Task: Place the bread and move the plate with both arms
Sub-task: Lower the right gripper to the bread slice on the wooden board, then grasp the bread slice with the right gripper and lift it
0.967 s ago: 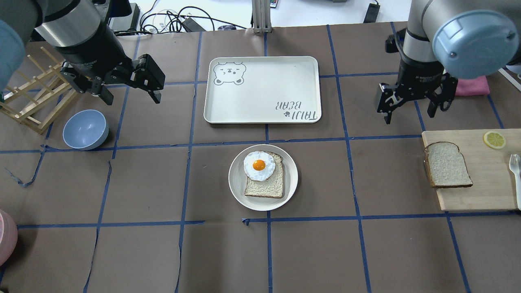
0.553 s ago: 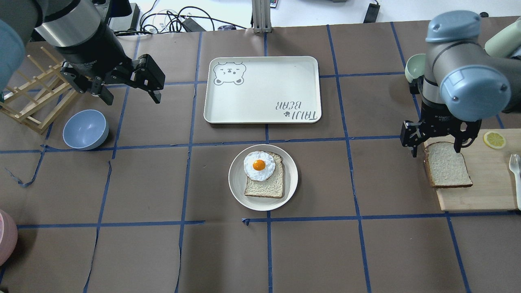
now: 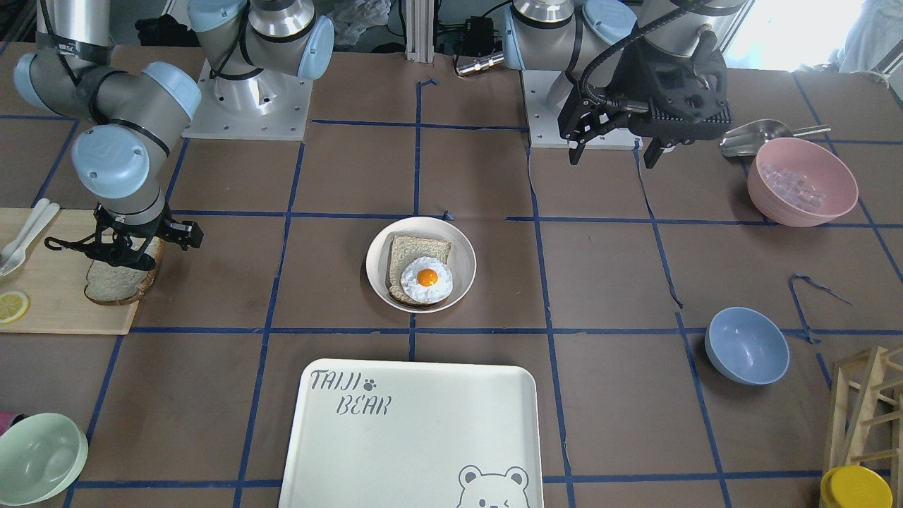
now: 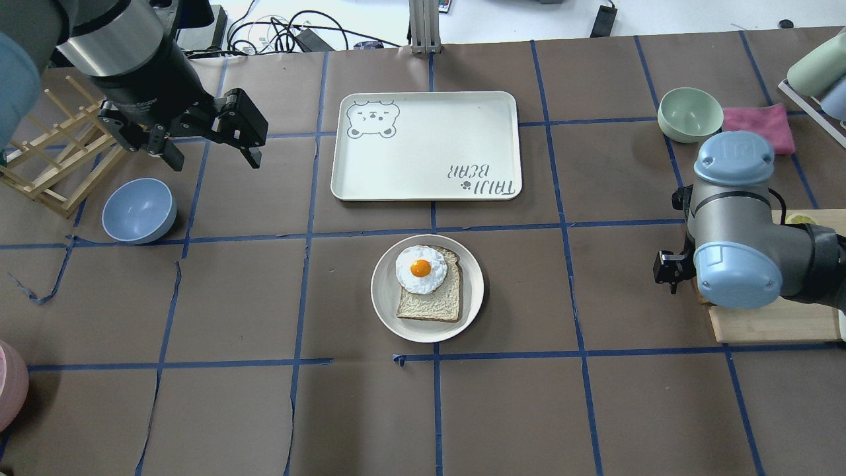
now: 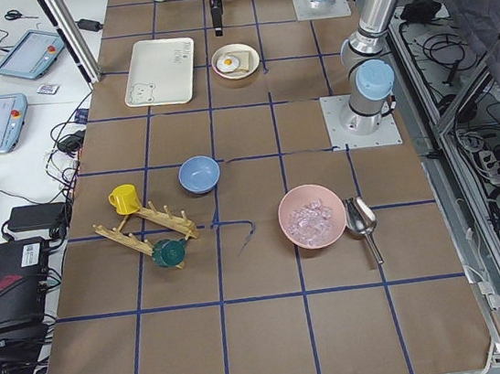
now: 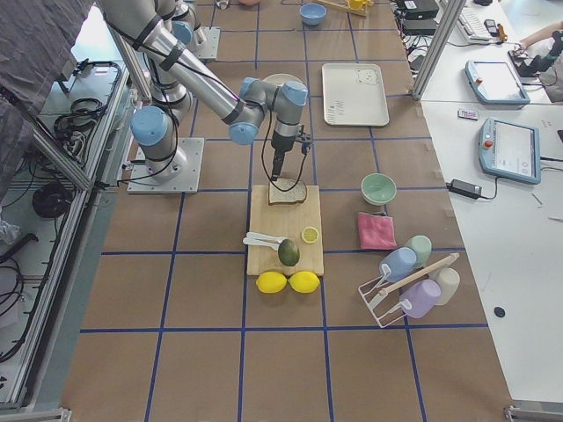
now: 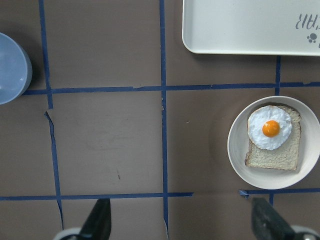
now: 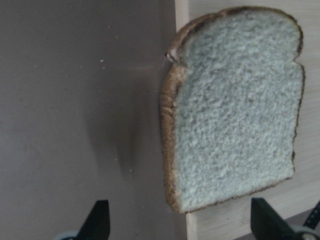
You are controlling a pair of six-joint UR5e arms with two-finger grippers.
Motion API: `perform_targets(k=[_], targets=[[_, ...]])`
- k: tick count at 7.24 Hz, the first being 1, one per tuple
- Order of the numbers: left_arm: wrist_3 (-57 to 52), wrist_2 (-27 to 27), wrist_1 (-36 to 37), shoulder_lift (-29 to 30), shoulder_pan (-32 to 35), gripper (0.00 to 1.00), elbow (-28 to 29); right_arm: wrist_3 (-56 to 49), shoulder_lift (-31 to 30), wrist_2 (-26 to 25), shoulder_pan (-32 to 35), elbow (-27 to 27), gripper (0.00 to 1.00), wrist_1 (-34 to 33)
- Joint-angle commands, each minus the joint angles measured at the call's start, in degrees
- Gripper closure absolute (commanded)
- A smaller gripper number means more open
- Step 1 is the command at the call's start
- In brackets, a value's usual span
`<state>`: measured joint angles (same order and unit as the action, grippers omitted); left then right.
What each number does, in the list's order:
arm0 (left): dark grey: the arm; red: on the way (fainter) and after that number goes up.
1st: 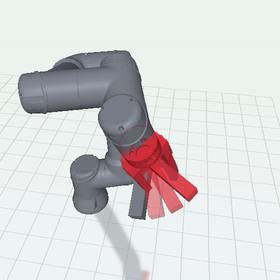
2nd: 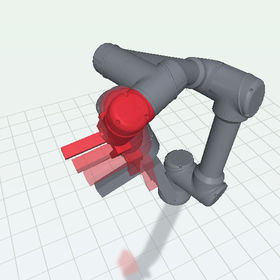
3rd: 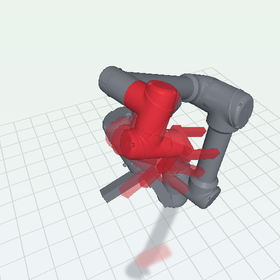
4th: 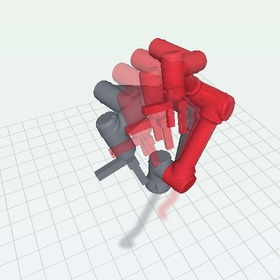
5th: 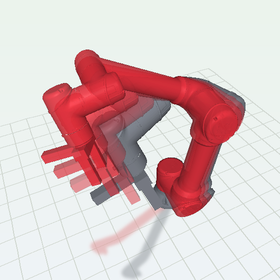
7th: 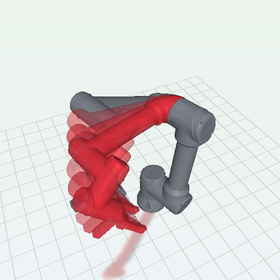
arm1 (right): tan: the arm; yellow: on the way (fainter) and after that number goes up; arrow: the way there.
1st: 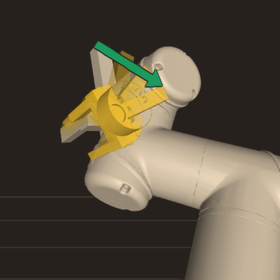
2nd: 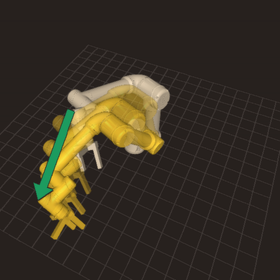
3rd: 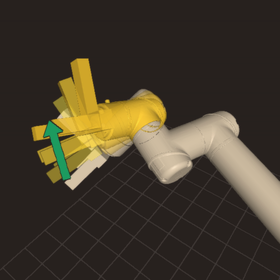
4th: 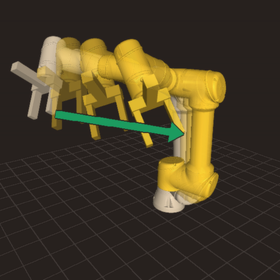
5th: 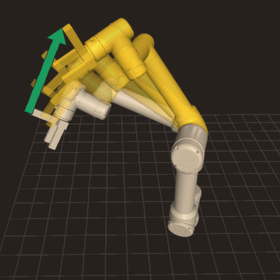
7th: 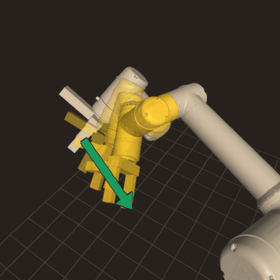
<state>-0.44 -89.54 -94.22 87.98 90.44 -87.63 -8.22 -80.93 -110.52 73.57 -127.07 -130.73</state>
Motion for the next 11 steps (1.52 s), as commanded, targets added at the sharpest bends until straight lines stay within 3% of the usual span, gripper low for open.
perform_targets(k=[1,4,5,6,9,11], targets=[[0.0,0.0,0.0,0.0,0.0,0.0,0.0,-0.6,2.9,-5.6,0.0,-0.6,0.01,-5.7],[-0.1,0.1,0.0,0.0,0.0,0.0,0.0,-0.6,4.3,-5.6,0.0,-0.2,0.26,-6.0],[-0.1,0.1,0.0,0.0,0.0,0.0,0.1,-0.6,4.3,-5.3,0.0,-0.1,0.3,-6.0],[-0.1,0.1,0.0,0.0,0.0,0.0,0.0,-0.6,4.3,-5.2,0.0,-0.1,0.43,-6.0],[0.0,0.1,0.0,0.0,0.0,0.0,0.1,-0.7,4.3,-4.9,0.0,0.5,1.0,-5.1],[0.0,0.1,0.0,0.0,0.0,0.0,0.1,-0.8,3.7,-4.9,0.3,1.2,1.0,-2.9]])
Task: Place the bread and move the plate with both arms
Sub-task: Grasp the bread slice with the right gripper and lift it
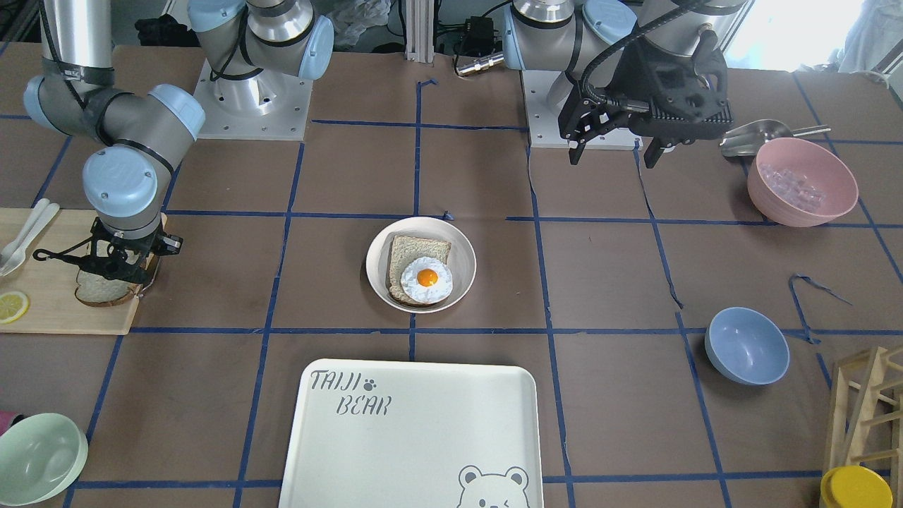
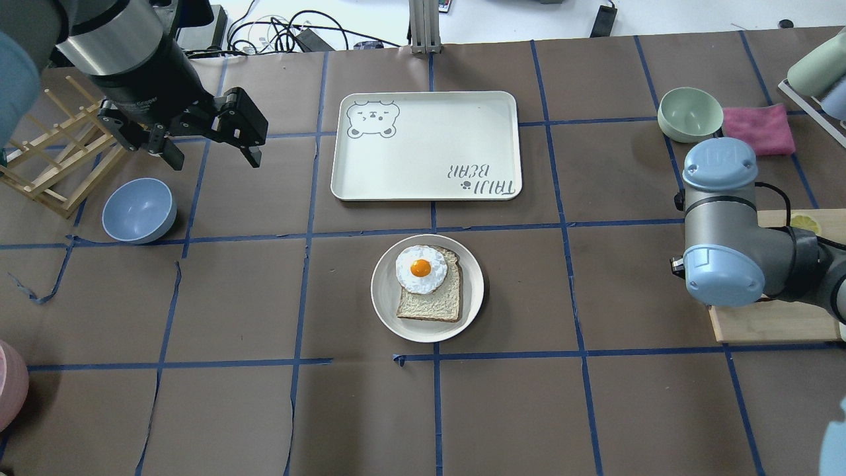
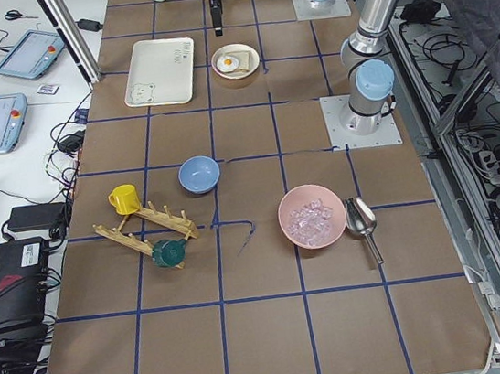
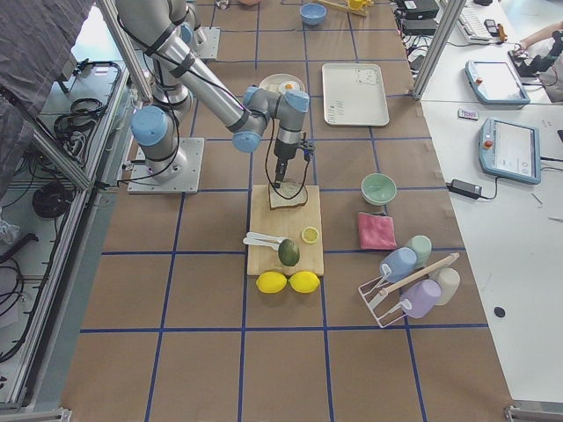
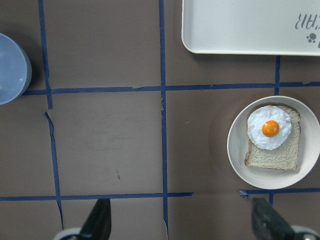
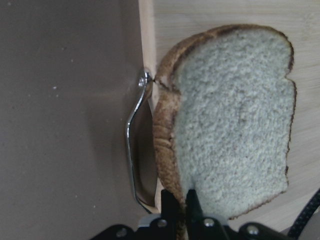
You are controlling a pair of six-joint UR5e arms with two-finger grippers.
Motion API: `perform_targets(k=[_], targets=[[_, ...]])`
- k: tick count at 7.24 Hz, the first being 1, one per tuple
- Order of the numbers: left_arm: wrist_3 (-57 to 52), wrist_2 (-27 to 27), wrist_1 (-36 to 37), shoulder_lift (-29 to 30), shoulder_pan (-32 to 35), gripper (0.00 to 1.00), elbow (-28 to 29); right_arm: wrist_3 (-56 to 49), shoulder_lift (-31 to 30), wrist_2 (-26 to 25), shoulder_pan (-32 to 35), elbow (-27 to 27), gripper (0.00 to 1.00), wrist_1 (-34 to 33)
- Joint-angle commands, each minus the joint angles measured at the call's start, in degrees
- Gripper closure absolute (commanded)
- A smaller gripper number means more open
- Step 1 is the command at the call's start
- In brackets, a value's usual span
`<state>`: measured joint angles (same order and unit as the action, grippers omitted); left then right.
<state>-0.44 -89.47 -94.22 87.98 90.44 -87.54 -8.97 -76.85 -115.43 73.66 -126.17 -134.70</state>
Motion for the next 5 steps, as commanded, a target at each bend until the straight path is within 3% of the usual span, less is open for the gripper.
perform_targets(k=[1,2,5], targets=[[0.0,0.0,0.0,0.0,0.0,0.0,0.0,-0.6,-0.7,0.8,0.3,0.6,1.0,1.1],[-0.1,0.0,0.0,0.0,0.0,0.0,0.0,-1.1,-1.5,2.8,0.4,2.1,1.0,2.3],[-0.1,0.0,0.0,0.0,0.0,0.0,0.0,1.2,-3.2,6.3,7.7,16.1,1.0,19.2]])
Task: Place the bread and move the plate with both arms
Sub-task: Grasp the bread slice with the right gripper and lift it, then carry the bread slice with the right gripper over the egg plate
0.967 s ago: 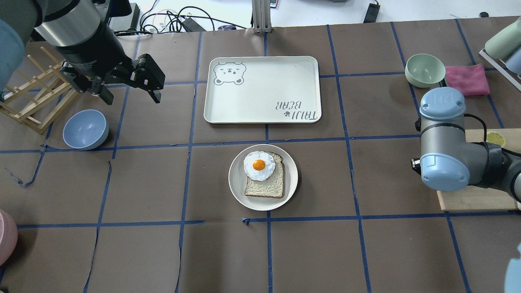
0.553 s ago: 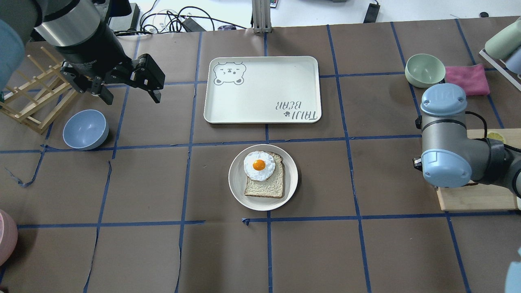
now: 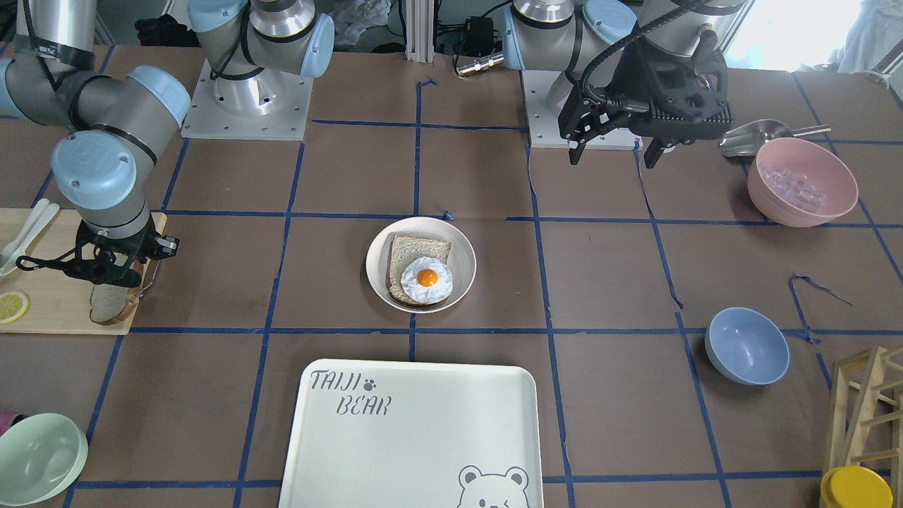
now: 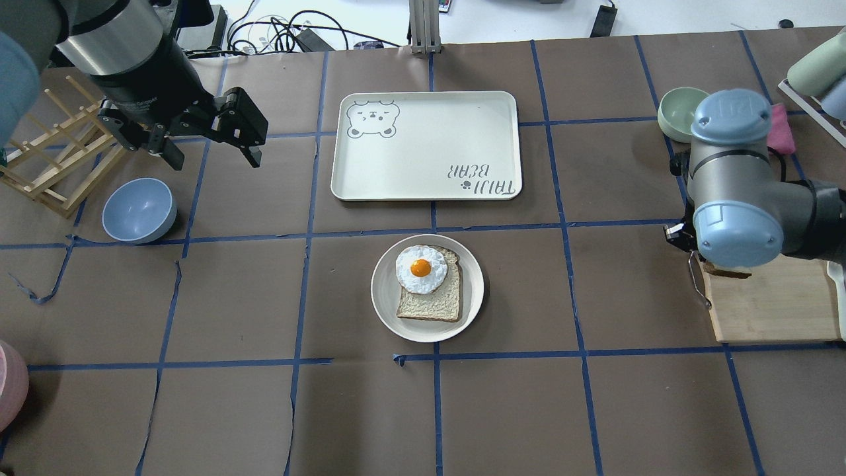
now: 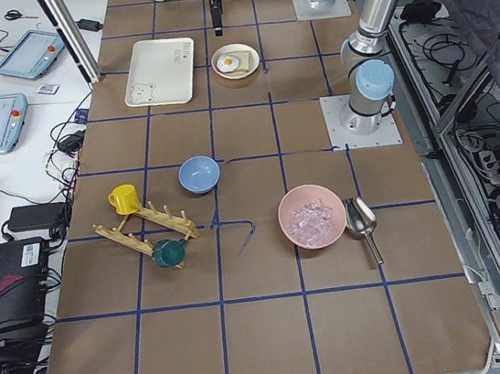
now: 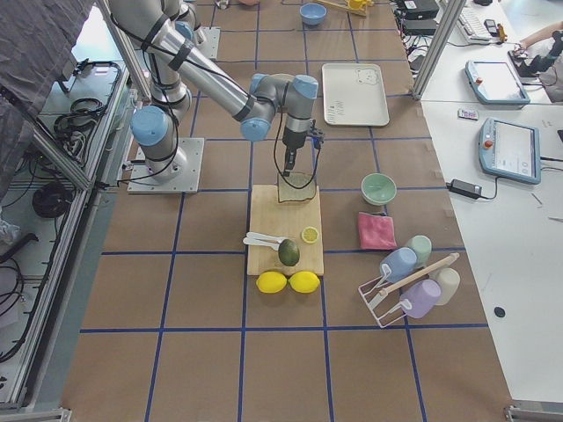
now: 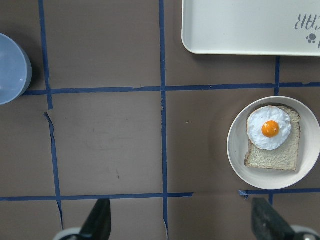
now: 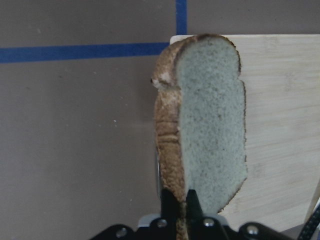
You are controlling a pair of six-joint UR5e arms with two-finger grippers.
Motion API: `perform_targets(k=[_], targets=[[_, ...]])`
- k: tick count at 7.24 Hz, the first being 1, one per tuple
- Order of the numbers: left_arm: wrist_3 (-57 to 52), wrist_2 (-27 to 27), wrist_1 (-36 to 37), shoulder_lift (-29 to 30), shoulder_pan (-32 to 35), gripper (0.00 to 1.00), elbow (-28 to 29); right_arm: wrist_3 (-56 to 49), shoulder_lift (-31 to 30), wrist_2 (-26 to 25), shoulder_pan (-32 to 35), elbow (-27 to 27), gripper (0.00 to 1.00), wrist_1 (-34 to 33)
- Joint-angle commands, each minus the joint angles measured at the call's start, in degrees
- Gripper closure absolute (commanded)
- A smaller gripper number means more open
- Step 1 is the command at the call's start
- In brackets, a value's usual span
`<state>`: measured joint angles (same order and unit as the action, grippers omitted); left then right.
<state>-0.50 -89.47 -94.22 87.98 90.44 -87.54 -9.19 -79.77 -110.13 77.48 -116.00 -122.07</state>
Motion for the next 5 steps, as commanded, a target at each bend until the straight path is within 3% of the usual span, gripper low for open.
perform_targets(k=[1,3,4,5], targets=[[0.0,0.0,0.0,0.0,0.0,0.0,0.0,6.5,-0.3,1.4,9.0,10.2,1.0,10.7],[0.0,-0.2,0.0,0.0,0.0,0.0,0.1,17.8,-0.5,3.3,20.8,16.4,1.0,16.7],[0.0,-0.1,0.0,0.0,-0.1,0.0,0.3,27.6,-0.1,4.5,27.8,17.2,1.0,16.6],[0.1,0.1,0.0,-0.1,0.1,0.0,0.2,34.8,0.1,10.0,32.3,17.9,1.0,16.3]])
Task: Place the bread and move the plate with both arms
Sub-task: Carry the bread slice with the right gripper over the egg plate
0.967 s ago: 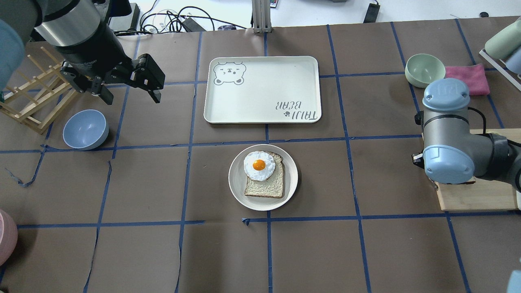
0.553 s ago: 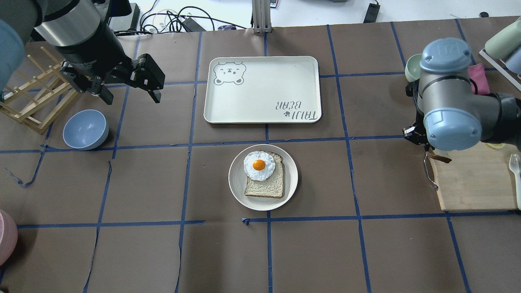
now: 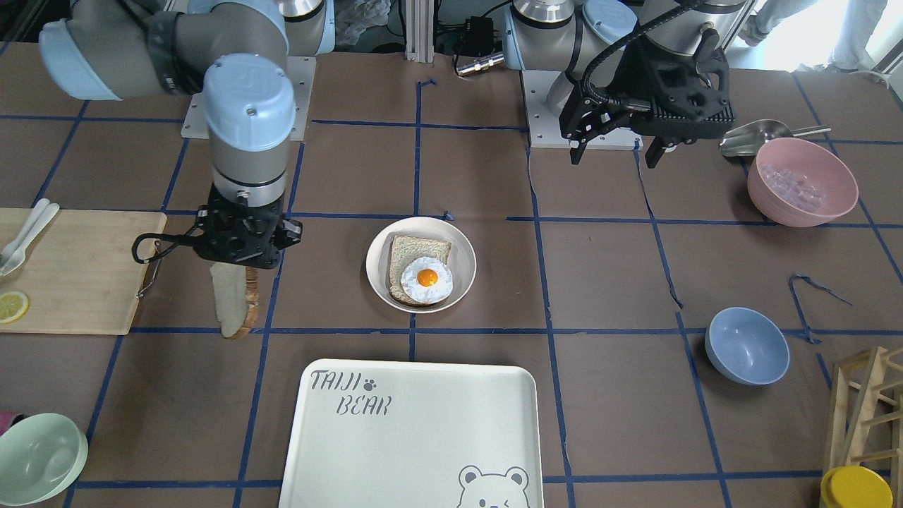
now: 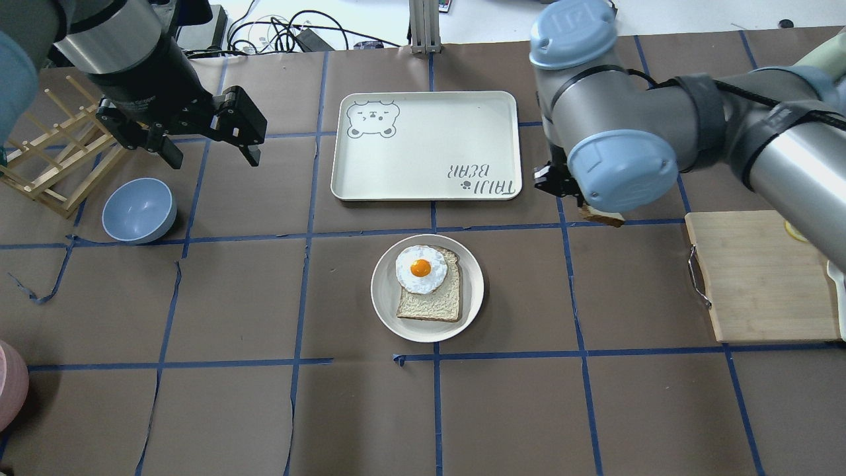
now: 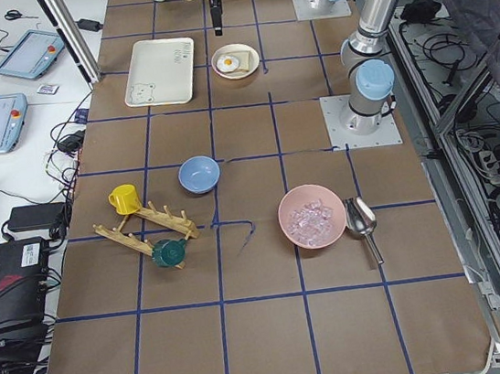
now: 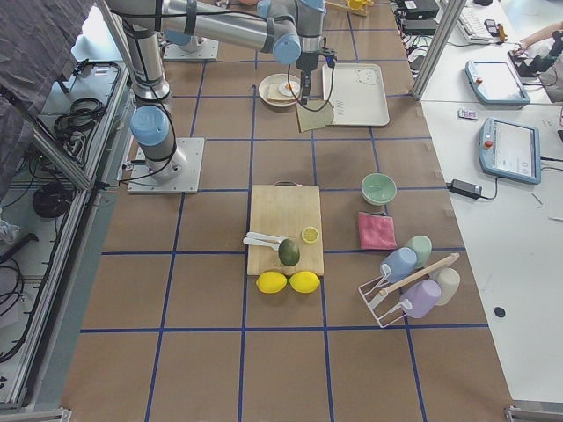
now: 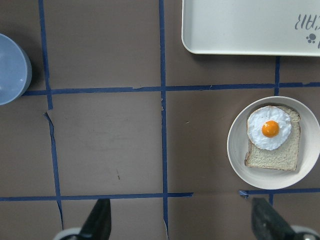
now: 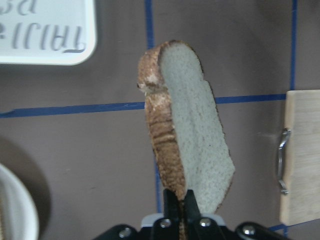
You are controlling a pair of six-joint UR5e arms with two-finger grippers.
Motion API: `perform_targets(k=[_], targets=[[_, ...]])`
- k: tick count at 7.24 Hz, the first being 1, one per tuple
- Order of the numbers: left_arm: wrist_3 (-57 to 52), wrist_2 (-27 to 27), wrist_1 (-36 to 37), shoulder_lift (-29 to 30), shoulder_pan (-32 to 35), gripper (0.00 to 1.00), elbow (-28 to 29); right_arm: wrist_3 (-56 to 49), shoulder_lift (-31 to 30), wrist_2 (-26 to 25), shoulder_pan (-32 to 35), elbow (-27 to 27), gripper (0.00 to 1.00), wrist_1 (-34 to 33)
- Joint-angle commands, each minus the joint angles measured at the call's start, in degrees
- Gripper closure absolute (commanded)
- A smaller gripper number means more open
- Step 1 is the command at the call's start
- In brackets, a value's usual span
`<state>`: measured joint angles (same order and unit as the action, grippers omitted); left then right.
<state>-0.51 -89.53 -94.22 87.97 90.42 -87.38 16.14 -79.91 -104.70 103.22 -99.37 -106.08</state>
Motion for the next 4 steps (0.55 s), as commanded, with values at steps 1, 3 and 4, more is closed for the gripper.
perform_targets(k=[1,3,4], targets=[[0.1,0.2,0.1,0.0,0.0,0.0,0.0,18.1,0.9,6.6,9.1,1.5,1.0,0.1],[0.1,0.2,0.3,0.0,0.0,0.0,-0.2,29.7,4.3,6.7,14.9,1.5,1.0,-6.0],[0.2,0.3,0.4,0.1,0.0,0.0,-0.2,33.1,5.5,6.8,16.8,1.3,1.0,-6.4]])
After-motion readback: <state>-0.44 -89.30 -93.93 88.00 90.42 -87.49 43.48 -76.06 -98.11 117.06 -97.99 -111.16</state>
